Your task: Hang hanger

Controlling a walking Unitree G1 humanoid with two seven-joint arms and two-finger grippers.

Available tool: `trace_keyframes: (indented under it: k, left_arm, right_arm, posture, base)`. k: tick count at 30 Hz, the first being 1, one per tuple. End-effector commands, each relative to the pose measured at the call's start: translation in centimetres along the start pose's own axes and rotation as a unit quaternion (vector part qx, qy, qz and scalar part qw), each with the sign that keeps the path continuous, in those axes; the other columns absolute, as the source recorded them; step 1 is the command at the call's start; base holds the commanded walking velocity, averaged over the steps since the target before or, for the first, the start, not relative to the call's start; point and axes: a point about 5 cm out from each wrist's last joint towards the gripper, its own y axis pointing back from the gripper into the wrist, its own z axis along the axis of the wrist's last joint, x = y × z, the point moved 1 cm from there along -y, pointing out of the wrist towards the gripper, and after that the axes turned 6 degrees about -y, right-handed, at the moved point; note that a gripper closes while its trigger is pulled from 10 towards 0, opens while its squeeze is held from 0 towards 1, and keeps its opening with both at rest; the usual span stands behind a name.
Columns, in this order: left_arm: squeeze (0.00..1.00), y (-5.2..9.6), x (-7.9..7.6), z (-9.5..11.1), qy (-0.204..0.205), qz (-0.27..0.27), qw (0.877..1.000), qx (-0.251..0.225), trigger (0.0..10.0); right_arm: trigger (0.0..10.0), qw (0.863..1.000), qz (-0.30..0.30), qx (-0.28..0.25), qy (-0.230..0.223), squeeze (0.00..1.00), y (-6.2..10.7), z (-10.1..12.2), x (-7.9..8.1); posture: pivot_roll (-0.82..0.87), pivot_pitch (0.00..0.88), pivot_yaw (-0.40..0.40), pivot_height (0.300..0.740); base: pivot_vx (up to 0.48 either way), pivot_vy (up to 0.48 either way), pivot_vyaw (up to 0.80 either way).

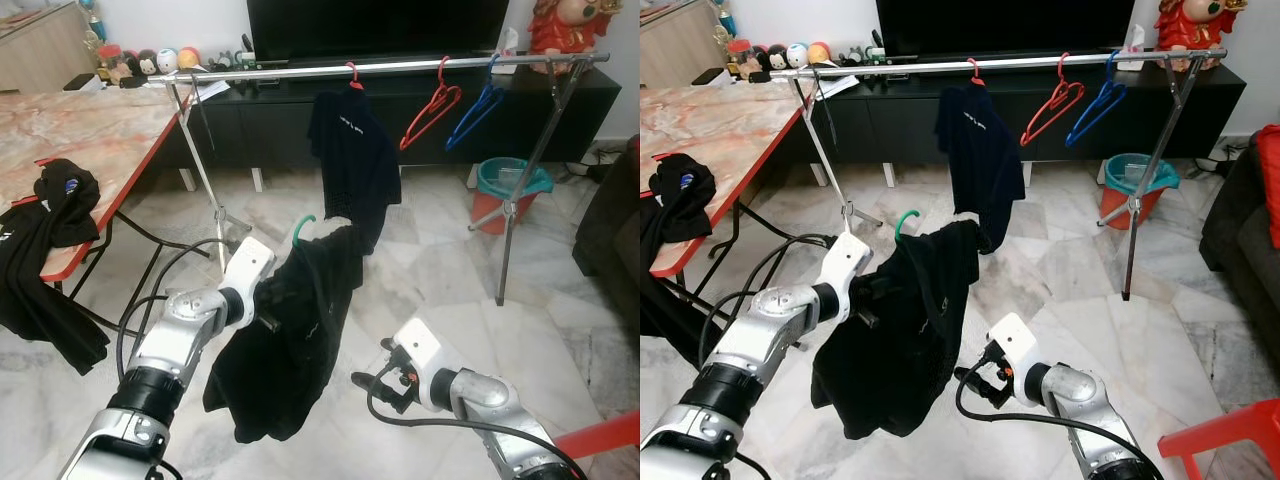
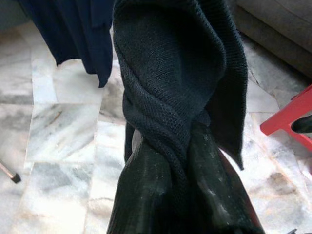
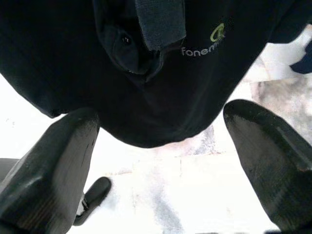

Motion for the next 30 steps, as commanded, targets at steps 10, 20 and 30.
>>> trace_keyframes:
  k: [10, 20, 30]
  left_arm:
    - [0.00, -0.7, -0.4, 2.5, 0.018, -0.024, 0.999, -0.009, 10.0]
    - [0.00, -0.8, -2.0, 4.4, 0.019, -0.061, 0.998, -0.019, 10.0]
    - [0.00, -0.3, -3.5, 5.9, 0.010, -0.089, 0.996, -0.026, 10.0]
  right_arm:
    - [10.0, 0.999, -0.014, -0.041, -0.013, 1.00, -0.8, 1.1, -0.3]
    - [10.0, 0.998, -0.016, -0.057, -0.016, 0.00, -1.3, 1.4, -0.4]
    - [10.0, 0.997, -0.042, -0.065, -0.022, 0.00, -1.7, 1.5, -0.9]
  posture:
    - [0.01, 0.000, 0.047, 0.740]
    - [0.01, 0.000, 0.047, 0.740]
    - [0.02, 0.000, 0.041, 0.740]
  base:
    - [0.000, 0.000, 0.00]
    - [0.000, 0.000, 0.00]
    - [0.000, 0.000, 0.00]
